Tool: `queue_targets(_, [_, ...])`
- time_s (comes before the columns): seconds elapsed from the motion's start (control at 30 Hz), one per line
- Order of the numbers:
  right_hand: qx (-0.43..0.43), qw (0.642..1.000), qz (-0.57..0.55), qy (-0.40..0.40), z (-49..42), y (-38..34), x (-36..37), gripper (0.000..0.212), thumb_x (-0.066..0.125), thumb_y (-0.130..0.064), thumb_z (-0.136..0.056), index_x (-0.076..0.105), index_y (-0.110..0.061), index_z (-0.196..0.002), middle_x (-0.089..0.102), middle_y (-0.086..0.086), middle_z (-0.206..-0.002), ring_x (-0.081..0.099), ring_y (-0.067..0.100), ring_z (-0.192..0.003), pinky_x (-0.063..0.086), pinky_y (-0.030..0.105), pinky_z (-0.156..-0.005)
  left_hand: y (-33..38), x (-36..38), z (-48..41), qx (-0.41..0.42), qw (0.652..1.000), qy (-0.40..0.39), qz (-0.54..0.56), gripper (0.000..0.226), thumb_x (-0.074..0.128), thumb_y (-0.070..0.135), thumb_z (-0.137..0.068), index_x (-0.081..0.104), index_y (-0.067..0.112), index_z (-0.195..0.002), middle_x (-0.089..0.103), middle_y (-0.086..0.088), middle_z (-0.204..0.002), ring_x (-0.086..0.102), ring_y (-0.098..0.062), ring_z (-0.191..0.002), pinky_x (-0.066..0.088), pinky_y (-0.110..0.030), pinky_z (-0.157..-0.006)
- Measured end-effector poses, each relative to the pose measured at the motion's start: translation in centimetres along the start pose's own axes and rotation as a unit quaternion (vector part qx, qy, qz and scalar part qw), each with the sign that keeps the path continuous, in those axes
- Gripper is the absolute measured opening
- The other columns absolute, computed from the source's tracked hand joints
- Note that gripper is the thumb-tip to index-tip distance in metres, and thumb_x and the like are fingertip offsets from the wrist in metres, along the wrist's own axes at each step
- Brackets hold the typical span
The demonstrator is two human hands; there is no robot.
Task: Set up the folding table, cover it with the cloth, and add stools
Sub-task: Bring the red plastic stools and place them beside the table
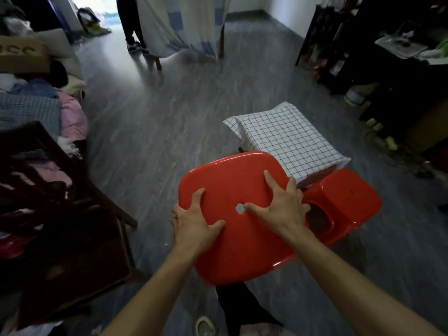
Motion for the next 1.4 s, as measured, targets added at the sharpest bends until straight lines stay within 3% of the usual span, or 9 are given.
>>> queue_targets(0.57, [0.037, 0.997, -0.059, -0.026, -28.0, -9.7, 1.4, 0.111, 0.063, -0.085, -0.059, 0.008, -0.052, -0.15, 0.015, 0.017, -0.155, 0.028, 0.04, -0.139, 0.033, 0.065, -0.105, 10.4, -4.8, -29.3, 0.011, 0.998, -0.002, -0.069, 0.091, 0.081, 0.046, -0.068, 0.026, 0.05, -0.141, 0.031, -0.018, -0.133, 0.039, -0.041, -0.126, 0.041, -0.053, -0.105])
queue_targets(0.7, [0.057, 0.996, -0.068, -0.017, -33.5, -12.0, 2.0, 0.11, 0.065, -0.083, -0.061, 0.01, -0.051, -0.15, 0.018, 0.016, -0.152, 0.033, 0.038, -0.133, 0.037, 0.058, -0.1, 11.5, -4.9, -36.5, 0.028, 0.998, -0.018, -0.059, 0.091, 0.082, 0.043, -0.069, 0.026, 0.05, -0.141, 0.026, -0.018, -0.138, 0.034, -0.04, -0.13, 0.04, -0.053, -0.106])
queue_targets(1.07, [0.135, 0.988, -0.07, -0.027, -47.9, -18.1, 10.0, 0.109, 0.067, -0.08, -0.059, 0.014, -0.052, -0.15, 0.017, 0.01, -0.154, 0.029, 0.034, -0.14, 0.035, 0.061, -0.108, 8.0, -2.9, -56.9, 0.037, 0.994, -0.083, -0.066, 0.095, 0.082, 0.044, -0.068, 0.023, 0.051, -0.141, 0.024, -0.019, -0.14, 0.033, -0.043, -0.129, 0.038, -0.051, -0.104])
queue_targets(1.4, [0.196, 0.973, -0.117, -0.027, -57.7, -13.9, 24.6, 0.097, 0.076, -0.066, -0.065, 0.022, -0.053, -0.145, 0.022, 0.003, -0.152, 0.032, 0.028, -0.138, 0.034, 0.062, -0.106, 1.2, 7.9, -69.6, 0.056, 0.987, -0.118, -0.095, 0.096, 0.082, 0.045, -0.067, 0.022, 0.054, -0.141, 0.021, -0.016, -0.145, 0.032, -0.038, -0.131, 0.039, -0.053, -0.103])
Point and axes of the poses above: each hand's wrist, its own z-axis away from the middle knuckle, its own x-axis out of the palm, y = z × x, the point moved 10 cm from there along -z, towards the middle knuckle
